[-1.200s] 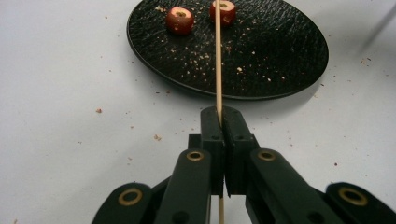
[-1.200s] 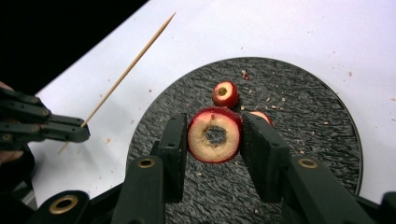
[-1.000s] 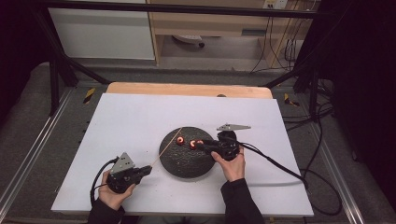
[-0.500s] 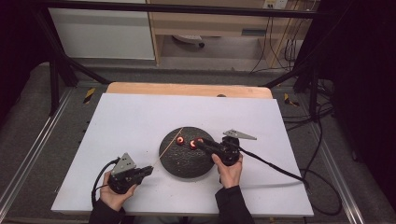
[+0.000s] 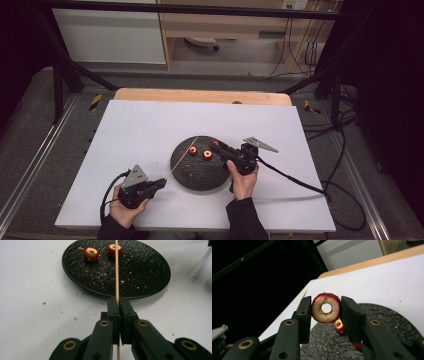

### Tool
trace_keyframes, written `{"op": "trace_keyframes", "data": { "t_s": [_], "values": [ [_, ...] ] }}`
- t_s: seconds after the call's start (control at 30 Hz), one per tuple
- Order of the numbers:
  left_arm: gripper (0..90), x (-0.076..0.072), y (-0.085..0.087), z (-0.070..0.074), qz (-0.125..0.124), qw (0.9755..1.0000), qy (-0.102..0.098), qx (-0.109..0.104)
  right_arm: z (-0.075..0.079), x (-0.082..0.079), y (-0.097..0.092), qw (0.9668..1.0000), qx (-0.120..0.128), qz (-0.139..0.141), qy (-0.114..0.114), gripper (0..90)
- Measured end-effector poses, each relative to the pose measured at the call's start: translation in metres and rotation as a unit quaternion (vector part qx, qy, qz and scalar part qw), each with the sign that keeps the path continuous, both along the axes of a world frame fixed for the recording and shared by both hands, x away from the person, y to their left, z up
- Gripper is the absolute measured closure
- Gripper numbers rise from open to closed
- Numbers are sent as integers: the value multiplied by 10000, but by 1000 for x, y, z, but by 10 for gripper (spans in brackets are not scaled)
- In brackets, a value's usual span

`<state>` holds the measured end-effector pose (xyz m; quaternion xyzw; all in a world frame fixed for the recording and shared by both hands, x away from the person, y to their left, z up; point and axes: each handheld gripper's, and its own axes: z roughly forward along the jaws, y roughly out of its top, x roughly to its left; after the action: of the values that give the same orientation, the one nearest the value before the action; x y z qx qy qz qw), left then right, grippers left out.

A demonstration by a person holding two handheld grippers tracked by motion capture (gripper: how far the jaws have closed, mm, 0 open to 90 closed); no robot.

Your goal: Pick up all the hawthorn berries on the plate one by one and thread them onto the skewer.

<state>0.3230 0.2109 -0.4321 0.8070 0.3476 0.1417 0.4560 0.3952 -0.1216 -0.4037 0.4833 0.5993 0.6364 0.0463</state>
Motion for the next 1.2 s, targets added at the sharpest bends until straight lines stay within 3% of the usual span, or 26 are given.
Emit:
{"op": "trace_keyframes", "data": {
  "t_s": [0.43,0.73,1.2],
  "values": [
    [880,-2,-8,-1,10,9999,18,-129,0,6,4,9970,630,-342,-298,626],
    [880,-4,-14,0,-19,9997,25,-222,-2,8,6,9929,927,-536,-510,626],
    [880,-5,-25,-2,-92,9996,61,-256,-6,10,11,9868,1305,-716,-633,626]
  ]
}}
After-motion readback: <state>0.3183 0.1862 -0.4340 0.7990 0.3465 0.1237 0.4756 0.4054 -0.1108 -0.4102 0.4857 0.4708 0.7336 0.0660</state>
